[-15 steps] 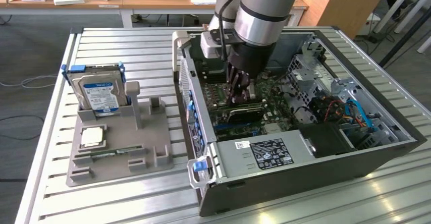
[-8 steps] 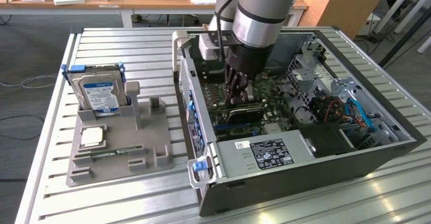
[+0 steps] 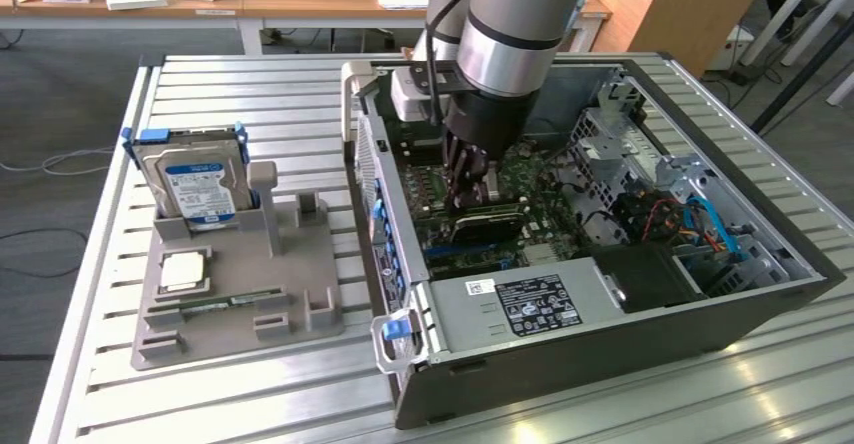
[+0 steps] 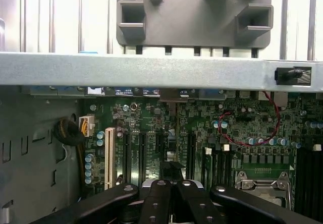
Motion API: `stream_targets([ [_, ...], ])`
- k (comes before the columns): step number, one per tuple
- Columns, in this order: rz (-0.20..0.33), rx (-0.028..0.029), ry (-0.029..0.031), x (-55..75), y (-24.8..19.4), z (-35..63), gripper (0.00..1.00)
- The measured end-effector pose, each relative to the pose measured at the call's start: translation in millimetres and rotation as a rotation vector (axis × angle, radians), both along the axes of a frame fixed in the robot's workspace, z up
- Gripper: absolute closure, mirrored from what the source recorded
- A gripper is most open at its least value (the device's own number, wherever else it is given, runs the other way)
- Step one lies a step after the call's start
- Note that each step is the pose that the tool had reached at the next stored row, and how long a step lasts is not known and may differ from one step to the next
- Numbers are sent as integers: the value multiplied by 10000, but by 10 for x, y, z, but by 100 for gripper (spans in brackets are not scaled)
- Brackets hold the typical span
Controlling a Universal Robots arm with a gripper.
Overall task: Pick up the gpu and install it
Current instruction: 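Press down on the gpu until it lock into place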
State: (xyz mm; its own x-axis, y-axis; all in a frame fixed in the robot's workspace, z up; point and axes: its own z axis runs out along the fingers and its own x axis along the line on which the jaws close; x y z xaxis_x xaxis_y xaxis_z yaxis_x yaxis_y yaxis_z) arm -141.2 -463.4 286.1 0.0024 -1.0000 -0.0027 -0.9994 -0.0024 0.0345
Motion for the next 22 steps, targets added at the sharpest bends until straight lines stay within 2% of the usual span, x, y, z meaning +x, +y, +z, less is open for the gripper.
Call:
stream_targets([
  [4, 0, 1, -1, 0, 23, -6, 89],
  [22, -1, 12, 0, -13, 28, -85, 89],
])
